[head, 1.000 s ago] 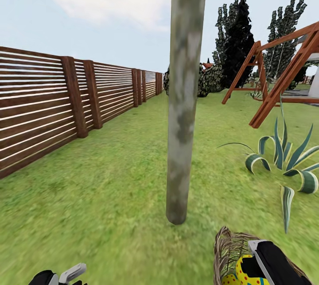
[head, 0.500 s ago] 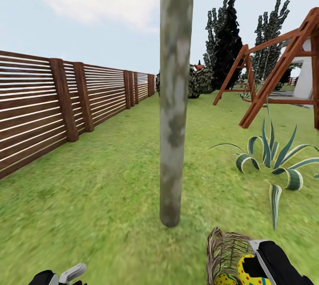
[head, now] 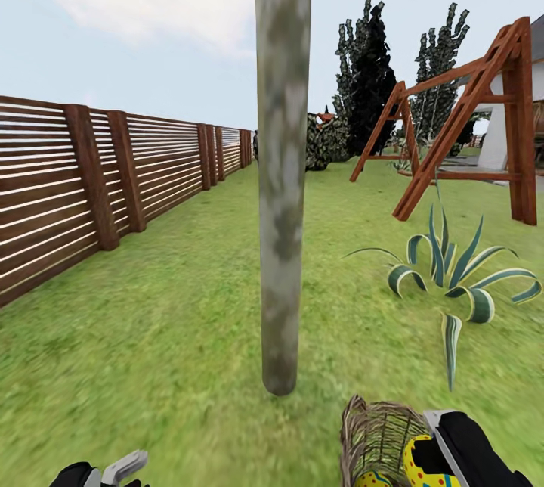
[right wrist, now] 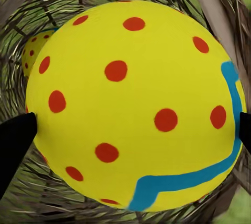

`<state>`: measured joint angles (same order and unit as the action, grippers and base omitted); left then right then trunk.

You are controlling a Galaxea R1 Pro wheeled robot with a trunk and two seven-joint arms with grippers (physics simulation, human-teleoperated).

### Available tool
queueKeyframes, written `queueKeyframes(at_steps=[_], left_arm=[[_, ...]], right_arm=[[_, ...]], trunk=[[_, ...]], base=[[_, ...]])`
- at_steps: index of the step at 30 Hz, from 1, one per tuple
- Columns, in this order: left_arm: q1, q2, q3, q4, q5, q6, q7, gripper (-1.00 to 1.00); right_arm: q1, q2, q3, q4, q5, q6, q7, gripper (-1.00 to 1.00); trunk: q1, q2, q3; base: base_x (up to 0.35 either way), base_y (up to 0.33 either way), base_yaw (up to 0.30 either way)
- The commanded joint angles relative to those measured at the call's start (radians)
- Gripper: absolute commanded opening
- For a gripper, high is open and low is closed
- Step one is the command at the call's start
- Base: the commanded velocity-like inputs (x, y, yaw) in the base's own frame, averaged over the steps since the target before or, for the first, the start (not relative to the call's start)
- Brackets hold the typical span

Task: Take the three Easter eggs out of the wicker basket on the lawn in the garden, then place them on the lawn next to a single tree (choose any tree) so that all three eggs are next to the same tree and none are left in the basket.

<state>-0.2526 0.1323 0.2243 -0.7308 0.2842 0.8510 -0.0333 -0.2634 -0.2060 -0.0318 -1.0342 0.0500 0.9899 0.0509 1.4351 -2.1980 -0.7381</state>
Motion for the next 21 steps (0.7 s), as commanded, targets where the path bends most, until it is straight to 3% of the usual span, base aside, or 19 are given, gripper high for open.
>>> queueKeyframes(at_steps=[1,6,13,21], left_arm=[[0.0,0.0,0.003,-0.001,-0.002,0.005,-0.003,1.0],[0.0,0.0,0.003,-0.001,-0.002,0.005,-0.003,1.0],[0.0,-0.002,0.003,-0.001,-0.002,0.005,-0.003,1.0],[0.0,-0.013,0.003,-0.001,-0.002,0.005,-0.003,1.0]], right_arm=[[0.0,0.0,-0.001,0.0,0.005,0.004,0.004,-1.0],[0.0,0.002,0.0,0.0,0.005,0.004,0.004,-1.0],[0.0,0.003,0.0,0.0,0.005,0.004,0.005,-1.0],[0.0,0.004,0.0,0.0,0.004,0.004,0.006,-1.0]], trunk=[[-0.004,0.007,0.002],[-0.023,0.042,0.018],[-0.05,0.091,0.043],[-0.081,0.147,0.069]], base=[[0.0,0.0,0.0],[0.0,0.0,-0.006],[0.0,0.0,-0.197],[0.0,0.0,-0.031]])
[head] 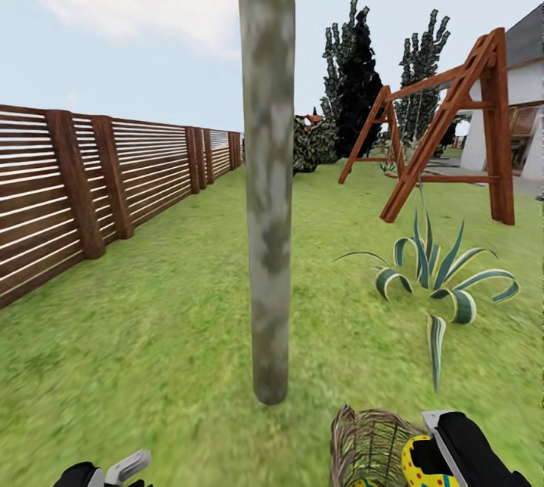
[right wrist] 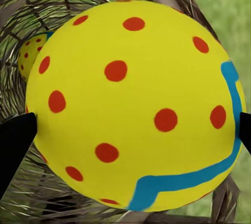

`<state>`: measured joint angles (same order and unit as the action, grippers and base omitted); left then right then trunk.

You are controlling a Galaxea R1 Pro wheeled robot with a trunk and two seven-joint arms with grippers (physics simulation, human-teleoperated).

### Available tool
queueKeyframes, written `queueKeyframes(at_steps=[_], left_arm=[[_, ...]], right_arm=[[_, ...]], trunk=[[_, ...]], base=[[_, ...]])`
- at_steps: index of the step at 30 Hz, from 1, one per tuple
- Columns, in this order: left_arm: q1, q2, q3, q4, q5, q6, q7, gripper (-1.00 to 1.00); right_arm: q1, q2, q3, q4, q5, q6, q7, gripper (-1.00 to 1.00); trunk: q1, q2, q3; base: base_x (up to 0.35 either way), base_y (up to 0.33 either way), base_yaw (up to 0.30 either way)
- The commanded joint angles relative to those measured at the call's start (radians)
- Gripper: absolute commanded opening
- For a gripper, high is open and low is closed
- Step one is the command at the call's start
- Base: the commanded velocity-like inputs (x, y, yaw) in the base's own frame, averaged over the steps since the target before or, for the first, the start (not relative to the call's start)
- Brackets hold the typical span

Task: Take the three Easter eggs out of the wicker basket on the lawn in the garden, then place them on the lawn next to a single tree (choose any tree) so that all three eggs are next to the same tree and none are left in the basket.

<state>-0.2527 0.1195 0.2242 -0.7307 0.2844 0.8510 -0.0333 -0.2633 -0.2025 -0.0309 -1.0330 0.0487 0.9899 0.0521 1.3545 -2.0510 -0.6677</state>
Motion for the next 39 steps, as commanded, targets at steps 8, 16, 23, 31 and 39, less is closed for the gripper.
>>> queueKeyframes(at_steps=[8,16,23,31,39], left_arm=[[0.0,-0.003,0.003,-0.001,-0.002,0.005,-0.003,1.0],[0.0,-0.003,0.003,-0.001,-0.002,0.005,-0.003,1.0],[0.0,-0.003,0.003,0.006,-0.002,0.005,-0.003,1.0],[0.0,-0.011,-0.054,0.018,-0.002,0.005,-0.002,1.0],[0.0,-0.01,-0.057,0.019,-0.002,0.005,-0.002,1.0]], right_arm=[[-0.001,0.0,0.0,-0.001,0.005,0.004,0.005,-1.0],[-0.001,0.0,0.0,-0.001,0.005,0.004,0.005,-1.0],[-0.001,0.0,0.0,-0.001,0.005,0.004,0.005,-1.0],[-0.001,0.0,0.0,-0.001,0.005,0.004,0.005,-1.0],[-0.001,0.001,0.0,-0.001,0.005,0.004,0.005,-1.0]], trunk=[[-0.031,0.056,0.024],[-0.062,0.112,0.049],[-0.088,0.161,0.071],[-0.119,0.217,0.096],[-0.15,0.273,0.123]], base=[[0.0,0.0,-0.011],[0.0,0.0,0.0],[0.0,0.0,0.0],[0.0,0.0,0.0],[0.0,0.0,-0.082]])
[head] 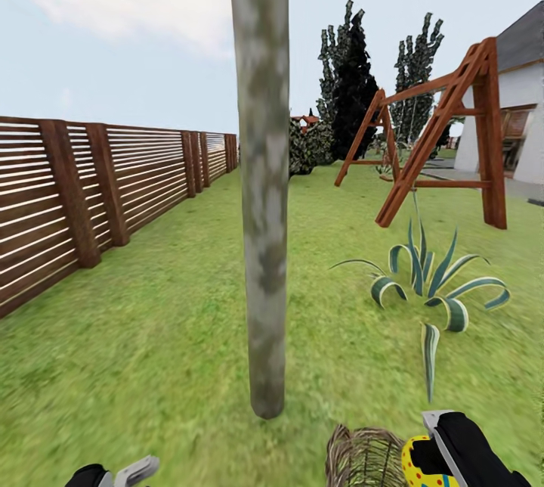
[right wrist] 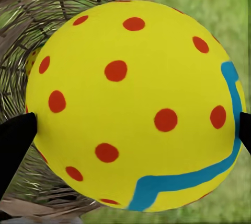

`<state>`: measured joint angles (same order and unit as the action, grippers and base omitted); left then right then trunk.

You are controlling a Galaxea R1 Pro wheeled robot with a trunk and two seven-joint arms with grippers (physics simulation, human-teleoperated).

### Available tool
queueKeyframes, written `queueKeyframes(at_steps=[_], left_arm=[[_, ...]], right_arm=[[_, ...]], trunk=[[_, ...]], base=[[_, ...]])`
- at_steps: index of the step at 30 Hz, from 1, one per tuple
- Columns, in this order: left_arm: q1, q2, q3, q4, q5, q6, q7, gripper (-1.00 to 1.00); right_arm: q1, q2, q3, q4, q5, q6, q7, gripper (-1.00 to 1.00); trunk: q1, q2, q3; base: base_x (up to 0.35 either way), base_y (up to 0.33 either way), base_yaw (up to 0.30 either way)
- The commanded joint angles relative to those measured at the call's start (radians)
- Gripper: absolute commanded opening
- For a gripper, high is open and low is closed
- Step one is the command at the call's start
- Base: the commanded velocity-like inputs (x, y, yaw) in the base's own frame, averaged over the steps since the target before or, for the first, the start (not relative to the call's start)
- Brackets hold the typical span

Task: Take the three Easter eggs out of the wicker basket on the lawn in the garden, then place them on the lawn next to a single tree (choose any tree) so that all three eggs are next to the same tree and none are left in the basket.

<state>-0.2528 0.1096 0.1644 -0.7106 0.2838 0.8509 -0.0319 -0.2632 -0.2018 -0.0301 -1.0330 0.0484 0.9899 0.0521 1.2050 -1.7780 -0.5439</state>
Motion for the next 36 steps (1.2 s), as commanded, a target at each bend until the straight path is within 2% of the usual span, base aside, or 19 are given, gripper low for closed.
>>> queueKeyframes(at_steps=[1,22,28,31,36], left_arm=[[0.0,0.0,0.003,-0.001,-0.002,0.005,-0.003,1.0],[0.0,-0.001,0.003,-0.001,-0.002,0.005,-0.003,1.0],[0.0,-0.001,0.003,0.0,-0.001,0.005,-0.009,1.0],[0.0,-0.001,-0.012,0.0,-0.001,0.005,-0.011,1.0],[0.0,-0.001,-0.016,0.0,0.0,0.005,-0.011,1.0]], right_arm=[[-0.001,0.0,0.0,-0.001,0.005,0.004,0.005,-1.0],[-0.001,0.002,0.001,-0.001,0.005,0.003,0.005,-1.0],[-0.001,0.002,0.001,-0.001,0.005,0.003,0.005,-1.0],[-0.001,0.002,0.0,-0.001,0.005,0.003,0.005,-1.0],[-0.001,0.001,0.0,-0.001,0.005,0.003,0.005,-1.0]], trunk=[[-0.004,0.007,0.002],[-0.085,0.154,0.068],[-0.085,0.154,0.068],[-0.085,0.154,0.068],[-0.085,0.154,0.068]], base=[[0.0,0.0,-0.087],[0.0,0.0,-0.025],[-0.008,0.027,0.0],[-0.117,0.248,0.0],[-0.13,0.299,0.0]])
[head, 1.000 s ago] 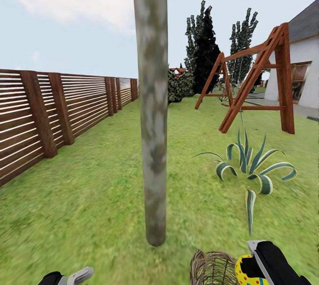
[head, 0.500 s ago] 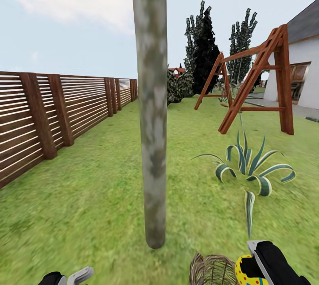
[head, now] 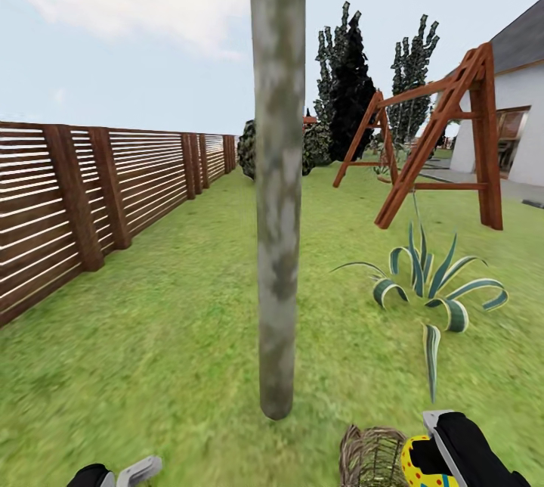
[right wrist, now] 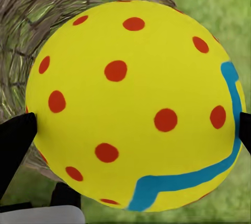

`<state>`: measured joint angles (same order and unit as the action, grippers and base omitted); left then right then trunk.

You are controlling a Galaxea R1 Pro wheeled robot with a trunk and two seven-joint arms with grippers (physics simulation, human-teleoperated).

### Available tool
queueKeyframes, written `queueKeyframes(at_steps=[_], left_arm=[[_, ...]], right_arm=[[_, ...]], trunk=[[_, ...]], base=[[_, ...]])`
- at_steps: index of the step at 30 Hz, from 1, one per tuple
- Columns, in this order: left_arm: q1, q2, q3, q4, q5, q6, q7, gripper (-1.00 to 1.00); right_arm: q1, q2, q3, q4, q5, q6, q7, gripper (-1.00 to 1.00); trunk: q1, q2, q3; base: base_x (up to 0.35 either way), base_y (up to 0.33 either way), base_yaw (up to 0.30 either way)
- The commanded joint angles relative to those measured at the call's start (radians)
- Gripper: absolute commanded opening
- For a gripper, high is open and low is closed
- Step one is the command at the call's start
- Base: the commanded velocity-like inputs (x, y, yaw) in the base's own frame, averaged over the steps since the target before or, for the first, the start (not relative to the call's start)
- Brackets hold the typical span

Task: Take the three Easter eggs out of the wicker basket on the lawn in the garden, then place them on the lawn next to a single tree (choose any tree) so that all three eggs are next to the same tree and none are left in the basket.

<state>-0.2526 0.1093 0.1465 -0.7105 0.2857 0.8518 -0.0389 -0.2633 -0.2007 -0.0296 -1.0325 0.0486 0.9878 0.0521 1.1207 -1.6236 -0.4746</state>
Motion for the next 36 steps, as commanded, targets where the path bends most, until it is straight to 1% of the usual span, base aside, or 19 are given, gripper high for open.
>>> queueKeyframes(at_steps=[1,12,18,30,36], left_arm=[[-0.001,0.0,0.002,-0.001,-0.002,0.004,-0.004,1.0],[-0.001,0.005,0.001,-0.001,-0.001,0.004,-0.004,1.0],[-0.001,0.006,0.001,-0.002,-0.001,0.004,-0.004,1.0],[-0.001,0.007,0.004,-0.006,0.0,0.004,-0.006,1.0],[-0.001,0.008,0.005,-0.005,0.001,0.004,-0.006,1.0]], right_arm=[[-0.001,0.0,-0.001,-0.001,0.005,0.005,0.005,-1.0],[-0.001,0.001,0.001,-0.001,0.006,0.005,0.005,-1.0],[-0.001,0.001,0.023,-0.001,0.005,0.003,0.005,-1.0],[-0.001,0.0,0.025,-0.001,0.005,0.004,0.005,-1.0],[-0.001,0.003,0.04,-0.001,0.005,0.003,0.005,-1.0]], trunk=[[0.0,-0.001,-0.001],[0.0,-0.001,-0.001],[0.0,-0.001,-0.001],[0.0,-0.001,-0.001],[0.0,-0.001,-0.001]], base=[[-0.111,0.308,0.0],[-0.026,0.322,0.0],[0.0,0.331,0.0],[0.0,0.331,0.0],[0.045,0.331,0.0]])
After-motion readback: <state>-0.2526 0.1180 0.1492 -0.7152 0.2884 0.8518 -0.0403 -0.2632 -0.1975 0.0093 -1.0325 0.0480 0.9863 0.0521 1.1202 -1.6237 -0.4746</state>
